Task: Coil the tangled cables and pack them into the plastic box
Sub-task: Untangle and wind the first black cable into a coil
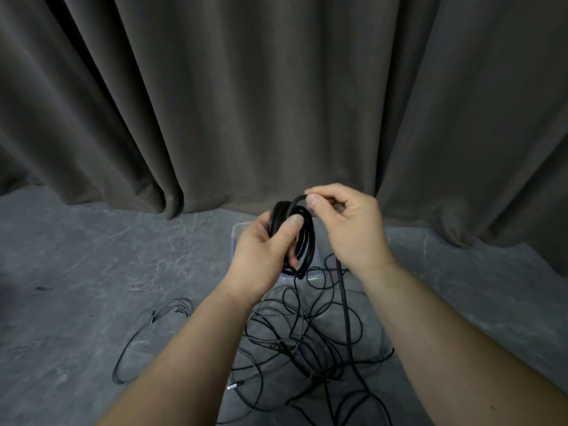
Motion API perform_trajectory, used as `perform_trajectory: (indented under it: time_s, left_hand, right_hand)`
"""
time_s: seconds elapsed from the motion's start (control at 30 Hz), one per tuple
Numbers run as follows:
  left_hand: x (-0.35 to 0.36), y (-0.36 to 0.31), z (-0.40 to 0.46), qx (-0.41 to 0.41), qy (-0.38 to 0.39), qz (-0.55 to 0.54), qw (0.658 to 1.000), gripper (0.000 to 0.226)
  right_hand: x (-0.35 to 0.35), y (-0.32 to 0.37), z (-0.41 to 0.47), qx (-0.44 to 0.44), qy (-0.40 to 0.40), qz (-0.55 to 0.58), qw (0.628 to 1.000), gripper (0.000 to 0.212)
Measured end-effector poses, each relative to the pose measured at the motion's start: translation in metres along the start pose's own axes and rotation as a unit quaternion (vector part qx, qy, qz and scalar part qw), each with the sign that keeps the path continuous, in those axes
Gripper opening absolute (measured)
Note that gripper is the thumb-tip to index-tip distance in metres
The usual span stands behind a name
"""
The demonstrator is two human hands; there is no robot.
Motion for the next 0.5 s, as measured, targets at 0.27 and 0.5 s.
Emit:
perform_trajectory:
  time_s: [0.27, 0.5]
  left_hand:
    - [-0.012, 0.000, 0.009, -0.031, -0.074, -0.110, 0.991, 0.026]
    - [-0.014, -0.003, 0.007, -0.017, -0.053, -0.076, 0.996, 0.023]
  right_hand:
    - [0.012, -0.004, -0.019, -0.028, 0.204, -0.190, 0.960, 0.069]
    - [0.020, 0.000, -0.027, -0.023, 0.303, -0.285, 0.909, 0.129]
Point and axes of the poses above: each hand's wrist, its own z-axis towards the middle knuckle, its own x-axis out of the palm, y = z × x, the point moved 4 cm from there along z, towards the middle knuckle
